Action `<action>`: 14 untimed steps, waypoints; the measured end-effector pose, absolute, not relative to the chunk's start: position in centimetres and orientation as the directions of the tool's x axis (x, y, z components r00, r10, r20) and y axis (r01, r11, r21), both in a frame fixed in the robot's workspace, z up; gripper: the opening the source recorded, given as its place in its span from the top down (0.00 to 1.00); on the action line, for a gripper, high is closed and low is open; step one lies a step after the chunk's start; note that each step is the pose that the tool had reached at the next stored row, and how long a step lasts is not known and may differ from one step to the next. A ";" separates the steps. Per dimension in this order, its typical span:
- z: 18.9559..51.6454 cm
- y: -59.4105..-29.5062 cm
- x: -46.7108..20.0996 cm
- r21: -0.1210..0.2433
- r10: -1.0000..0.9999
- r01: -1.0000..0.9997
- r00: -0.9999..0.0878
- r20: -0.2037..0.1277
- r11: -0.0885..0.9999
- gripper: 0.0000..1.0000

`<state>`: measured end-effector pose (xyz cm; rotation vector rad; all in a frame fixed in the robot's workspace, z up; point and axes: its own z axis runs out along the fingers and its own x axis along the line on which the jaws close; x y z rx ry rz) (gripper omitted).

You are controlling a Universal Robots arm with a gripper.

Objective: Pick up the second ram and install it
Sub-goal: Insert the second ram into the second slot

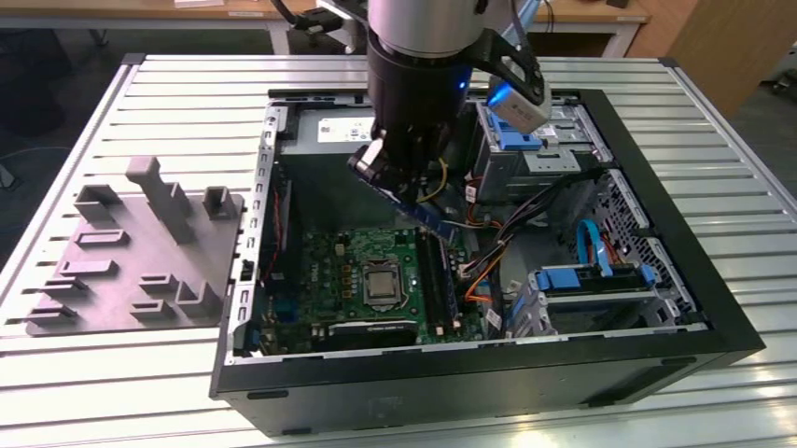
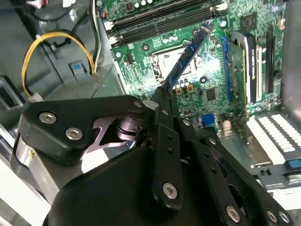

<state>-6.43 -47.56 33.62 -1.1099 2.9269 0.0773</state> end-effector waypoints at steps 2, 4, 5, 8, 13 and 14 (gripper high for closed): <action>33.6 -47.6 -6.4 0.042 -0.639 -0.639 -0.769 -0.027 0.768 0.89; 33.6 -47.6 -6.4 0.042 -0.615 -0.616 -0.788 -0.027 0.787 0.89; 33.5 -47.6 -6.4 0.042 -0.603 -0.603 -0.798 -0.027 0.797 0.89; 33.5 -47.6 -6.4 0.042 -0.566 -0.567 -0.824 -0.027 0.823 0.89; 33.4 -47.6 -6.4 0.042 -0.501 -0.502 -0.865 -0.027 0.864 0.89; 33.4 -47.6 -6.4 0.042 -0.488 -0.489 -0.872 -0.027 0.871 0.89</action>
